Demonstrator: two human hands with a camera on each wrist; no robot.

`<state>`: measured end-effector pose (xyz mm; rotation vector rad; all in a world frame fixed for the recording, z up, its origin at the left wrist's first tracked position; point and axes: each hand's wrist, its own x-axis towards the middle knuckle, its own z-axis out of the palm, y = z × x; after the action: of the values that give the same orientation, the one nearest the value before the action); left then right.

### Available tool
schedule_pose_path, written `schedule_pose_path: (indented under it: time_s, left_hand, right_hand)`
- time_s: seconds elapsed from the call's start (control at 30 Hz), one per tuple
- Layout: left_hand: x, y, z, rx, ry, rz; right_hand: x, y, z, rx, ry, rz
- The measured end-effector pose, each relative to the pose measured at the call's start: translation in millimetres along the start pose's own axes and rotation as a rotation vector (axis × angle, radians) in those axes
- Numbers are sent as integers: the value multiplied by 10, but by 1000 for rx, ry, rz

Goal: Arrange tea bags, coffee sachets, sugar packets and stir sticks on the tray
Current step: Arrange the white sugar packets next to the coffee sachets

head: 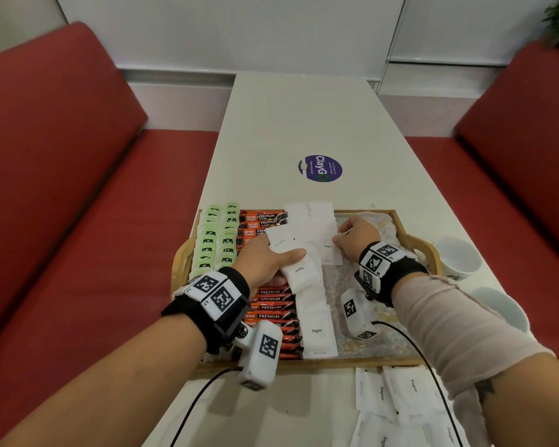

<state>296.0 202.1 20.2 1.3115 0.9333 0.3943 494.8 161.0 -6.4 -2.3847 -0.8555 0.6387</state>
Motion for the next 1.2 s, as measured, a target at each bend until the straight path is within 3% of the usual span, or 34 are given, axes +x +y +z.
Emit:
schedule_pose_path:
  time_s: [0.17,0.33,0.4,0.67,0.87,1.2]
  left_hand:
    - [13,14,-10,-101,46,-31]
    - [-53,53,56,-185,119,-21]
    - [-93,61,102,-219,127,-9]
    - [-282,38,236,-342,21,-39]
    - [-332,58,279,-487,-37,-66]
    - [-322,79,309,-551,8,-23]
  right_hand:
    - [-231,-96,-98,82,-13,-185]
    - [-663,-183,-163,140,-349,-246]
    - [-761,-181,-150,99,-408,-251]
    - [-783,-160,-255,348,-161,-281]
    - [-813,-177,-288,506,-129,-269]
    - [-919,-273,-430,788,-321,-169]
